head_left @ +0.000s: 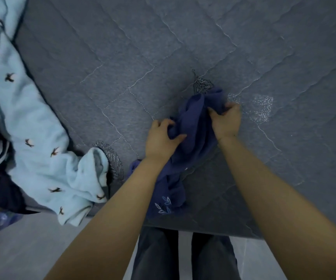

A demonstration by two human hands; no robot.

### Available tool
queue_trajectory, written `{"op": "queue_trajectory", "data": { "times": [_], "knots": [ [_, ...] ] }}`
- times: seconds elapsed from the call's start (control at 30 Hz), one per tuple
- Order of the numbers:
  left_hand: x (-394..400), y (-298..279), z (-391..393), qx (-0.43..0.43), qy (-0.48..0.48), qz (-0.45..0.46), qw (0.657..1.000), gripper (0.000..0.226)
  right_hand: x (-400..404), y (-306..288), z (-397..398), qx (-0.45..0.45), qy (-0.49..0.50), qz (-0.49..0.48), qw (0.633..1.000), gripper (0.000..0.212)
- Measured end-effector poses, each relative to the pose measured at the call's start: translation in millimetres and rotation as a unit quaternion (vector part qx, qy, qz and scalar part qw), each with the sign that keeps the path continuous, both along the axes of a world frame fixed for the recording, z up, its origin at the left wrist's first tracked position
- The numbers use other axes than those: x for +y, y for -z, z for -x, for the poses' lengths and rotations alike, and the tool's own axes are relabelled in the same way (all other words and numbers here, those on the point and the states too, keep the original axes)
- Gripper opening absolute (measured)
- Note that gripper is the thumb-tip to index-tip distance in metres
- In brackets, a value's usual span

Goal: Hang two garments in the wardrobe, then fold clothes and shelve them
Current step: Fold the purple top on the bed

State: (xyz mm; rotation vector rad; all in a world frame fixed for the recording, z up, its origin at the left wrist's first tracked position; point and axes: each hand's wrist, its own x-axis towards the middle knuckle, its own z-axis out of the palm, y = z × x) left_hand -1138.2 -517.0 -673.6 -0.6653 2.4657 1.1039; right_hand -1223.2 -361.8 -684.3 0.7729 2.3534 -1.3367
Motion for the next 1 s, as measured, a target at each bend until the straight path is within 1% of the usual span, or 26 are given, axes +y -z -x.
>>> {"op": "queue_trajectory", "data": {
  "times": [0.03, 0.07, 0.1, 0.13, 0.17, 0.2, 0.23, 0.27, 0.3, 0.33, 0.37, 0.4, 0.5, 0.57, 0.63, 0.67, 0.7, 0.73, 0.77, 0.9, 0.97, 1.0],
  "knots": [
    [-1, 2, 3, 0.008, -0.020, 0.006, 1.000, 0.031, 2, 0, 2, -0.020, -0.033, -0.010, 0.999, 0.020],
    [-3, 3, 5, 0.010, -0.048, -0.011, 0.999, 0.021, 5, -1, 4, -0.034, -0.053, -0.005, 0.998, 0.026],
    [-6, 2, 7, 0.011, -0.078, -0.041, 0.996, 0.015, 8, 0, 4, -0.038, -0.051, 0.018, 0.998, 0.033],
    [-11, -1, 9, 0.015, -0.113, -0.069, 0.991, 0.013, 10, -3, 3, -0.037, -0.026, 0.063, 0.997, 0.034],
    [-17, -6, 10, 0.021, -0.158, -0.095, 0.983, 0.011, 13, -7, 2, -0.029, 0.025, 0.126, 0.991, 0.029],
    [-24, -13, 9, 0.033, -0.217, -0.124, 0.968, 0.009, 18, -10, 0, -0.024, 0.086, 0.191, 0.977, 0.019],
    [-32, -23, 7, 0.051, -0.285, -0.164, 0.943, 0.008, 25, -13, -2, -0.021, 0.152, 0.257, 0.954, 0.008],
    [-40, -34, 4, 0.067, -0.349, -0.211, 0.910, 0.010, 33, -18, -4, -0.028, 0.206, 0.312, 0.927, 0.015],
    [-48, -45, 0, 0.081, -0.391, -0.262, 0.878, 0.012, 43, -22, -8, -0.041, 0.241, 0.359, 0.901, 0.024],
    [-55, -56, -4, 0.085, -0.400, -0.302, 0.861, 0.013, 53, -27, -12, -0.049, 0.255, 0.387, 0.885, 0.029],
    [-61, -67, -6, 0.076, -0.381, -0.325, 0.862, 0.013, 62, -33, -17, -0.052, 0.256, 0.408, 0.875, 0.030],
    [-63, -75, -9, 0.055, -0.350, -0.339, 0.872, 0.014, 71, -39, -23, -0.048, 0.249, 0.419, 0.872, 0.028],
    [-51, -91, -18, -0.038, -0.270, -0.347, 0.898, 0.015, 93, -53, -46, -0.037, 0.254, 0.430, 0.865, 0.027],
    [-38, -93, -27, -0.085, -0.204, -0.322, 0.921, 0.011, 106, -57, -61, -0.039, 0.261, 0.407, 0.875, 0.023],
    [-24, -92, -36, -0.158, -0.074, -0.275, 0.946, 0.006, 119, -58, -79, -0.048, 0.267, 0.367, 0.890, 0.014],
    [-16, -90, -41, -0.199, -0.010, -0.259, 0.945, 0.007, 126, -56, -87, -0.055, 0.274, 0.355, 0.892, 0.011],
    [-7, -88, -46, -0.233, 0.037, -0.247, 0.940, 0.009, 132, -55, -95, -0.064, 0.284, 0.348, 0.891, 0.013],
    [2, -86, -49, -0.247, 0.064, -0.233, 0.939, 0.009, 138, -51, -102, -0.073, 0.295, 0.345, 0.888, 0.014],
    [11, -85, -51, -0.239, 0.070, -0.219, 0.943, 0.009, 144, -48, -108, -0.080, 0.297, 0.338, 0.889, 0.015],
    [40, -84, -53, -0.127, 0.025, -0.180, 0.975, 0.025, 165, -33, -127, -0.097, 0.250, 0.248, 0.931, 0.033],
    [45, -84, -55, -0.112, -0.004, -0.174, 0.978, 0.029, 169, -28, -131, -0.110, 0.221, 0.227, 0.942, 0.036],
    [47, -84, -57, -0.120, 0.005, -0.178, 0.977, 0.030, 170, -26, -132, -0.113, 0.206, 0.214, 0.948, 0.037]
  ]
}}
